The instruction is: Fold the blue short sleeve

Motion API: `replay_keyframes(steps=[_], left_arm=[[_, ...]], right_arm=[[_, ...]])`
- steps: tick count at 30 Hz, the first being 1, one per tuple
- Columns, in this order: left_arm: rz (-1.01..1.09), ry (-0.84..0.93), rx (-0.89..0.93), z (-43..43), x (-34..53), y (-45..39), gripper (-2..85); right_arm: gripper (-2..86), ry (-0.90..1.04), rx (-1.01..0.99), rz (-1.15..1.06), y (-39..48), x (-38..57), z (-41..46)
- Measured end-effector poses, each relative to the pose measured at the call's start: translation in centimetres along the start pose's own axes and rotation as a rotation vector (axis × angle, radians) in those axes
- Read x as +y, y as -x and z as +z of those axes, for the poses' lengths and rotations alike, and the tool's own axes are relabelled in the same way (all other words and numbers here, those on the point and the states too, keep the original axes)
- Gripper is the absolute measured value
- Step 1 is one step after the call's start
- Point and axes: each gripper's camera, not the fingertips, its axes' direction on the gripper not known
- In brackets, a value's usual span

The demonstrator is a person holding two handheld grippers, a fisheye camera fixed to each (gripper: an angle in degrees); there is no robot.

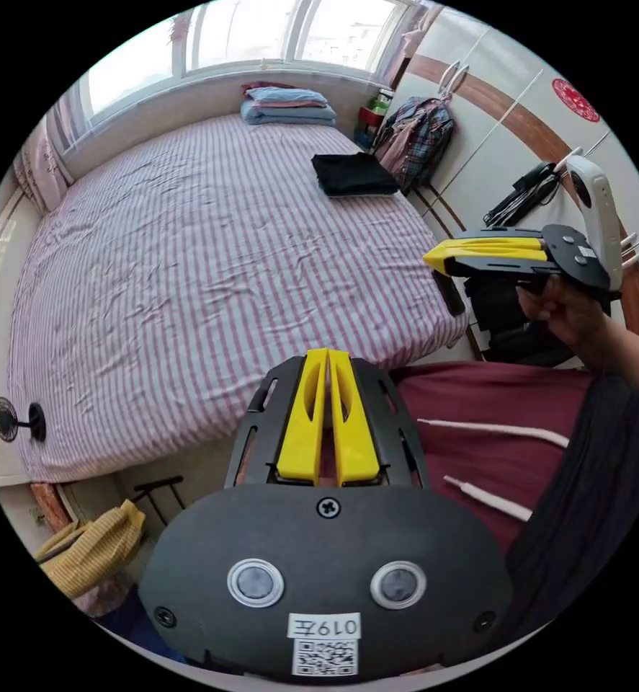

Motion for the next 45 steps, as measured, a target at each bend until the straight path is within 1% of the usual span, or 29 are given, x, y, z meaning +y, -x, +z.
replay_keyframes(steps=[1,3,5,6,8,10,12,15,17,18,20,21,22,23,24,25,27,29,30,32,34,36,39,41,43,45], left_arm=[[-0.016,0.014,-0.014,-0.3,1.8,1.5,0.6],[-0.085,0.050,-0.063,-1.8,8.9,7.5,0.6],[-0.147,0.057,-0.084,-3.1,13.7,11.3,0.6],[-0.198,0.052,-0.097,-4.0,16.6,13.7,0.6],[-0.266,0.021,-0.109,-5.3,20.3,16.7,0.7],[-0.308,-0.025,-0.110,-6.5,23.2,19.1,0.7],[-0.354,-0.097,-0.116,-7.9,25.8,21.9,0.7],[-0.439,-0.169,-0.087,-9.6,28.0,25.3,0.7],[-0.470,-0.204,-0.050,-10.7,29.4,27.1,0.7],[-0.461,-0.212,-0.052,-11.8,30.4,28.2,0.8],[-0.475,-0.228,-0.081,-13.7,32.7,30.1,0.8],[-0.522,-0.261,-0.094,-15.1,34.8,31.7,0.8],[-0.553,-0.288,-0.099,-15.9,35.9,32.6,0.8],[-0.601,-0.356,-0.094,-17.4,38.3,34.0,0.8],[-0.639,-0.436,-0.081,-19.0,40.7,35.1,0.8],[-0.659,-0.471,-0.083,-19.8,41.9,35.6,0.8],[-0.739,-0.566,-0.199,-23.0,45.9,36.1,0.8],[-0.790,-0.602,-0.292,-25.1,48.5,36.1,0.8],[-0.817,-0.623,-0.328,-26.3,50.2,36.1,0.8],[-0.819,-0.669,-0.332,-28.0,52.6,36.2,0.8],[-0.835,-0.729,-0.340,-29.6,55.2,36.2,0.8],[-0.869,-0.774,-0.381,-31.1,58.4,36.5,0.8],[-0.865,-0.846,-0.388,-32.7,62.0,37.4,0.9],[-0.847,-0.875,-0.400,-33.6,63.8,37.9,0.9],[-0.818,-0.870,-0.432,-34.3,65.0,38.6,0.9],[-0.777,-0.854,-0.433,-34.8,66.5,40.2,0.9]], right_arm=[[-0.8,0.012,-0.003,-0.032,1.7,-0.8,-1.5],[-0.9,0.033,-0.011,-0.097,4.3,-1.9,-3.7],[-0.9,0.039,0.034,-0.286,7.9,-2.9,-7.5],[-0.9,0.027,0.066,-0.334,8.7,-3.0,-8.6],[-1.0,-0.053,0.212,-0.441,10.2,-3.4,-13.5],[-1.0,-0.120,0.260,-0.467,9.9,-3.6,-17.2],[-1.0,-0.177,0.236,-0.504,8.9,-3.9,-20.8],[-1.0,-0.206,0.097,-0.530,6.2,-5.4,-25.4],[-1.0,-0.198,-0.045,-0.567,3.8,-7.4,-28.4],[-1.0,-0.201,-0.079,-0.580,3.2,-8.0,-29.2],[-0.9,-0.222,-0.225,-0.602,0.5,-10.7,-33.1],[-0.9,-0.225,-0.273,-0.606,-0.3,-11.4,-34.2],[-0.9,-0.242,-0.368,-0.633,-1.7,-12.7,-36.5],[-0.9,-0.289,-0.451,-0.683,-3.2,-13.7,-38.9],[-0.9,-0.328,-0.489,-0.709,-4.0,-14.0,-40.0],[-0.8,-0.408,-0.534,-0.725,-5.7,-14.7,-42.4],[-0.5,-0.480,-0.537,-0.749,-7.4,-15.5,-45.6],[0.7,-0.561,-0.582,-0.799,-9.3,-15.9,-49.6],[1.1,-0.567,-0.603,-0.799,-9.7,-16.1,-50.5],[2.0,-0.517,-0.679,-0.849,-10.5,-17.0,-53.5],[0.7,-0.482,-0.737,-0.891,-10.8,-17.4,-56.0],[-0.3,-0.487,-0.837,-0.917,-11.8,-17.6,-58.7],[-0.3,-0.513,-0.957,-0.929,-13.2,-18.1,-63.0],[0.3,-0.514,-1.060,-0.934,-13.9,-18.9,-66.2],[0.5,-0.516,-1.117,-0.960,-14.2,-19.2,-68.7],[0.4,-0.535,-1.130,-0.985,-14.2,-19.3,-71.3]])
